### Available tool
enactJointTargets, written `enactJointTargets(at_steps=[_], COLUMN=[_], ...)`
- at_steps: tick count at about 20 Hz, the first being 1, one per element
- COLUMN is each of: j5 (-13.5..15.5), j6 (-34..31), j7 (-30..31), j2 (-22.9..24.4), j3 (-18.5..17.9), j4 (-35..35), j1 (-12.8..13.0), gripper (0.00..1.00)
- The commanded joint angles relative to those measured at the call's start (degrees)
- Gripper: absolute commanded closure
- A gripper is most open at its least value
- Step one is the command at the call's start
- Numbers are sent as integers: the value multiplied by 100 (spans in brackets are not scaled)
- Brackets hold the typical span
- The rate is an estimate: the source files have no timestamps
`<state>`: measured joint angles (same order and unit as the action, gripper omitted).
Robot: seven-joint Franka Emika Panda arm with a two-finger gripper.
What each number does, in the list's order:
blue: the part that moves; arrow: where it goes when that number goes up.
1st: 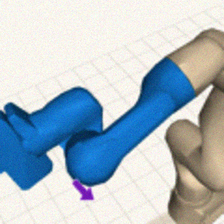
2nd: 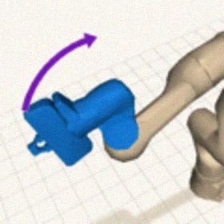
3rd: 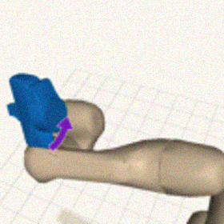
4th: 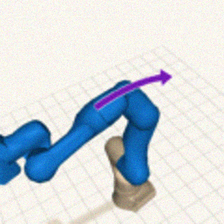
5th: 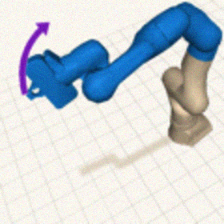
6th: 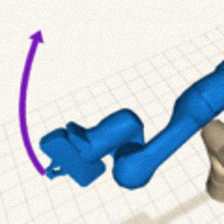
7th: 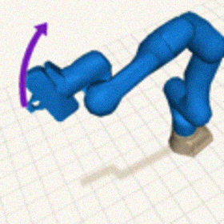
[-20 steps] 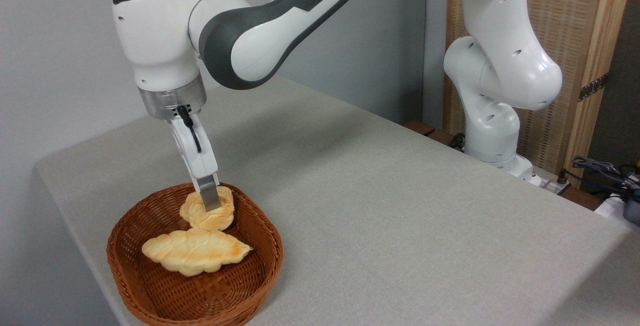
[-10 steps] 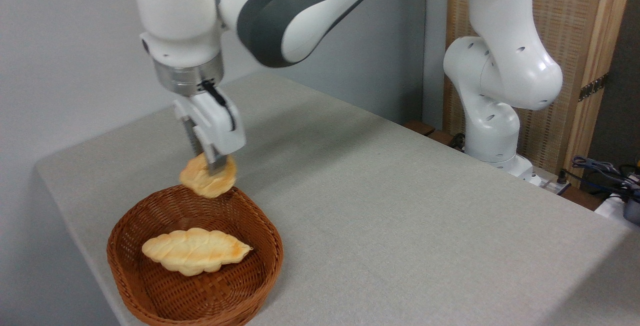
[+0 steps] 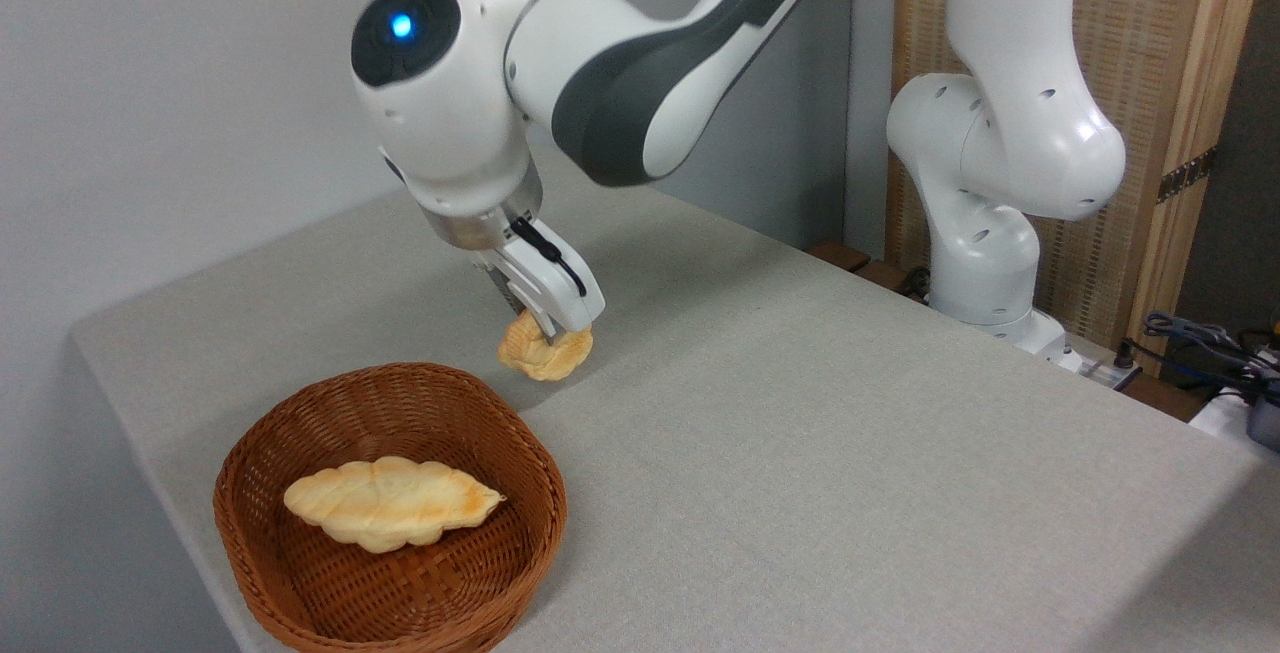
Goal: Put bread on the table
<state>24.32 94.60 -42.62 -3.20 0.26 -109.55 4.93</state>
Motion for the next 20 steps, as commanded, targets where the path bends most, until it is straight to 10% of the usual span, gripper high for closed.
enactJointTargets(at_steps=[1, 3, 10, 20], j5=[214, 179, 56, -1076], j6=[129, 129, 120, 128], j7=[88, 61, -79, -447], j2=[57, 56, 56, 65], j3=[1, 1, -8, -192], j4=[-260, -260, -242, -190], j1=[25, 25, 25, 8], gripper=[18, 0, 0, 0])
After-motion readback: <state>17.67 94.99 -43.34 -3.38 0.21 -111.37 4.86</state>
